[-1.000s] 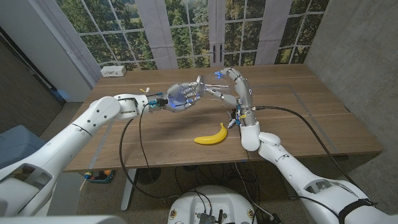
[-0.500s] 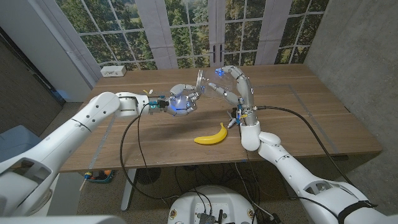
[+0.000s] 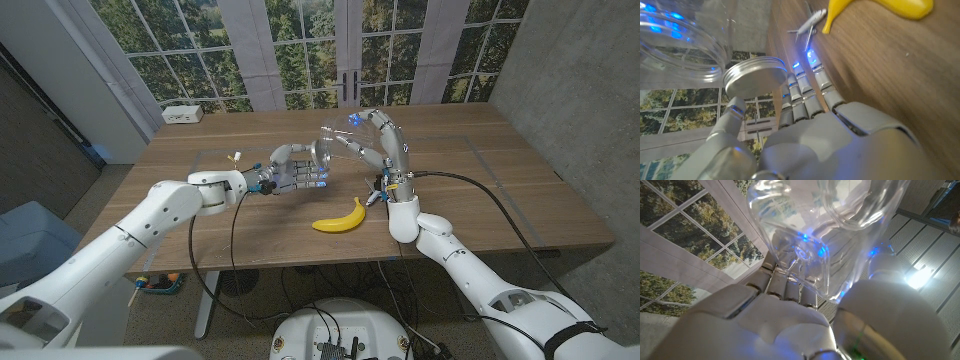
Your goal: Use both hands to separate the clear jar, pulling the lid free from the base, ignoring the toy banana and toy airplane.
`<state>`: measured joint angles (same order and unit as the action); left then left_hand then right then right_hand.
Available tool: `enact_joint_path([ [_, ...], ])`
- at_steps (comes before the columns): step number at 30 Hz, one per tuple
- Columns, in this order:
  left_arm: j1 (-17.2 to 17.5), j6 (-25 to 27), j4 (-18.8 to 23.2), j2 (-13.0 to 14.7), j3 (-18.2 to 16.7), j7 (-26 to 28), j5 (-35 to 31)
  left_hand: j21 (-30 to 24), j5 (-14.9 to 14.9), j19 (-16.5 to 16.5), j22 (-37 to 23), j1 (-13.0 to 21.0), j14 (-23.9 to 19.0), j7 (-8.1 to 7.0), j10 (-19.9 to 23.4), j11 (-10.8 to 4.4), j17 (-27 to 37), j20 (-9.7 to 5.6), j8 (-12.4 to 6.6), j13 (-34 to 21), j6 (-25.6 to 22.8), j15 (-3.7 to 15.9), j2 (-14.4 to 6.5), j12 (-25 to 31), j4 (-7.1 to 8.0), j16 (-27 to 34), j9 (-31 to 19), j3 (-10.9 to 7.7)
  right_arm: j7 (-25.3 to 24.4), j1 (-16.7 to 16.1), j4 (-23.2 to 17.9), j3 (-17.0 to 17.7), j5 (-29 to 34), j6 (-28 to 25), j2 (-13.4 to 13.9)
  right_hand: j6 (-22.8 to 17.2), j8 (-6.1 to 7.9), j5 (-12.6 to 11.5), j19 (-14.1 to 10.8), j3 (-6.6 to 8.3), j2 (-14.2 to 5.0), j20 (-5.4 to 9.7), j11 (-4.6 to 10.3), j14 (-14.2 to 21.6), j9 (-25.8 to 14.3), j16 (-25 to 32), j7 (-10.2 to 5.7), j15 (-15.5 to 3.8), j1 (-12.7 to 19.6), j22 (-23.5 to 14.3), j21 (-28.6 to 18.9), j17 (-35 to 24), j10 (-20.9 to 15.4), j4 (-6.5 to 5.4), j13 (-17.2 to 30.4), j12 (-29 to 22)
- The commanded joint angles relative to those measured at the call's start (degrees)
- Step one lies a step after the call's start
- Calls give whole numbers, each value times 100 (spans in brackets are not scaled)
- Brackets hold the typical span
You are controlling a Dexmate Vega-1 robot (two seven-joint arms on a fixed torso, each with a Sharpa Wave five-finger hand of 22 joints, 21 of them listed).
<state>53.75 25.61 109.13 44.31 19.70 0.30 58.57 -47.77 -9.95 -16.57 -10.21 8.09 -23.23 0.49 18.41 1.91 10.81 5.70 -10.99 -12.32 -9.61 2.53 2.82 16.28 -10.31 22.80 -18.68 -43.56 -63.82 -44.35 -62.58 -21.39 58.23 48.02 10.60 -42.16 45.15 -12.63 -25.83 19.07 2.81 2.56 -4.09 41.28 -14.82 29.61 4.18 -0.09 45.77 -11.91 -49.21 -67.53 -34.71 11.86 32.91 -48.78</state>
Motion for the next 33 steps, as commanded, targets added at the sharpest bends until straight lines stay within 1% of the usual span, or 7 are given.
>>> enact_joint_path([
  [1, 574, -3587, 78, -250, -32, 1031, -3407, 396, 13, 480, -7, 717, 697, -135, -1029, 23, 32, 86, 22, -3, 1001, -104, 166, -450, -51, -454, 320, 168, -18, -1, -36, -85, -169, -54, 84, -892, 57, -22, 9, 383, -980, 340, 1583, 477, -688, 0, -829, -1266, 1006, -17, -62, -24, -1630, -316, 1744, -30],
  [3, 548, -3663, 45, -242, -16, 1023, -3586, 559, 11, 661, -7, 939, 1007, -181, -1432, 99, 29, 94, 17, -1, 1417, -234, 239, -535, -33, -658, 417, 282, -18, -1, -57, -124, -204, -81, 113, -891, 55, -22, 9, 384, -980, 340, 1583, 478, -684, -4, -834, -1269, 1007, -15, -70, -26, -1628, -315, 1747, -27],
  [6, 550, -3783, 24, -266, -2, 1153, -3951, 802, 4, 1016, -5, 1124, 1326, -266, -1759, 65, 25, 5, -35, 5, 1676, -253, 245, -546, -2, -867, 516, 402, -18, 2, -69, -155, -248, -94, 132, -888, 57, -22, 16, 383, -979, 343, 1583, 486, -688, -4, -826, -1271, 1008, -13, -81, -30, -1632, -314, 1754, -27],
  [9, 578, -3832, 45, -282, -18, 1270, -4219, 1054, 6, 1433, 0, 1210, 1642, -335, -1921, 61, 21, -61, -97, 17, 1694, -352, 218, -537, 25, -1035, 591, 505, -18, 0, -83, -172, -277, -96, 149, -891, 55, -23, 19, 387, -981, 343, 1584, 484, -682, -13, -824, -1273, 1012, -10, -93, -30, -1634, -311, 1750, -19],
  [14, 597, -4026, -30, -342, -52, 1338, -4493, 1267, 13, 1718, 11, 1200, 1963, -555, -2096, -20, 15, -108, -138, 42, 1606, -392, 153, -541, 76, -1165, 667, 605, -18, 9, -99, -237, -366, -101, 190, -895, 55, -22, 22, 389, -981, 346, 1584, 487, -678, -22, -824, -1273, 1014, -7, -109, -32, -1639, -310, 1755, -16],
  [20, 627, -4220, -107, -413, -98, 1335, -4645, 1407, 24, 1851, 19, 1102, 2160, -749, -2231, -127, 6, -208, -101, 69, 1598, -322, 108, -549, 123, -1209, 727, 693, -18, 71, -152, -553, -768, -162, 374, -895, 59, -22, 36, 390, -980, 344, 1582, 491, -682, -35, -831, -1268, 1011, -2, -131, -33, -1639, -312, 1755, -4],
  [33, 734, -4389, -66, -429, -204, 1260, -4827, 1526, 21, 1941, 24, 1063, 2304, -790, -2264, -128, -11, -393, -73, 91, 1591, -190, 53, -528, 123, -1226, 768, 734, 69, 108, -605, -1305, -1655, -660, 940, -902, 57, -22, 14, 387, -972, 333, 1579, 521, -674, -39, -832, -1269, 1012, 6, -187, -44, -1656, -309, 1763, 7],
])
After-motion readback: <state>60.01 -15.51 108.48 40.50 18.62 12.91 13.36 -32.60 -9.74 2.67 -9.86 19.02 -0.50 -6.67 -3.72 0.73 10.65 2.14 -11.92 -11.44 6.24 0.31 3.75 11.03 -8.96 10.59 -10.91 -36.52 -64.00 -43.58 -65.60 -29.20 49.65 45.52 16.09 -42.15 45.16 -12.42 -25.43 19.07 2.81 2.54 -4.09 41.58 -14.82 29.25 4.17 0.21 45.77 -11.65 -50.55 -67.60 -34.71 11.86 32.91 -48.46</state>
